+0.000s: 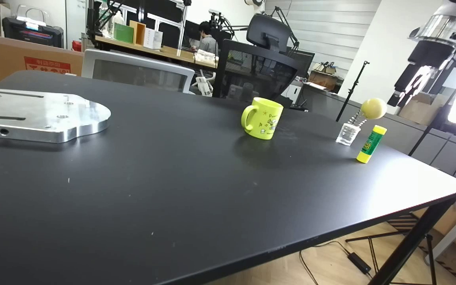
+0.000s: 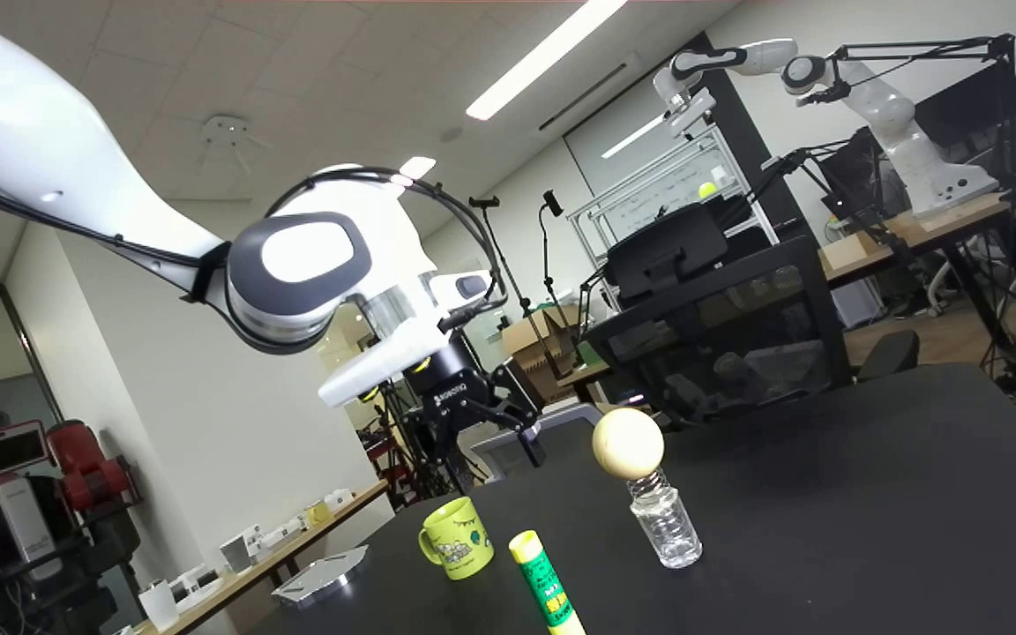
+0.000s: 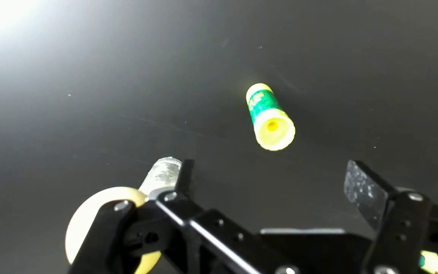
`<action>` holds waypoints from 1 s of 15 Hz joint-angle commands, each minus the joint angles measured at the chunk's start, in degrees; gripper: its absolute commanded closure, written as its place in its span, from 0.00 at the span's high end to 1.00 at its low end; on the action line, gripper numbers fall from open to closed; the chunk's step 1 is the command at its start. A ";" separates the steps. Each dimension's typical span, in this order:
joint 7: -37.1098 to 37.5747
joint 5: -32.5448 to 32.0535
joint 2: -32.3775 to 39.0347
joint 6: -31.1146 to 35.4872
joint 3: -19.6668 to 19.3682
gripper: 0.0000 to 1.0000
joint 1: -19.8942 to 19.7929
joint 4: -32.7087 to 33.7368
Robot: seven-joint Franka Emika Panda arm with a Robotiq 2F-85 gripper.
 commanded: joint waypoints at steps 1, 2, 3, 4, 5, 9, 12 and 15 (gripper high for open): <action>1.63 0.76 3.48 1.85 3.00 1.00 -1.78 0.79; 2.00 0.46 4.54 2.32 3.50 1.00 -2.01 0.92; 2.36 0.19 5.41 2.71 3.91 1.00 -2.25 1.04; 2.86 -0.12 6.31 3.12 4.23 1.00 -2.47 1.15; 3.29 -0.55 7.09 3.95 4.47 1.00 -2.67 1.17; 4.49 -1.51 9.77 4.90 5.02 1.00 -3.55 1.69; 4.98 -2.12 11.47 5.51 5.19 0.73 -3.97 1.97; 5.45 -1.99 12.51 6.22 5.64 0.51 -4.44 2.03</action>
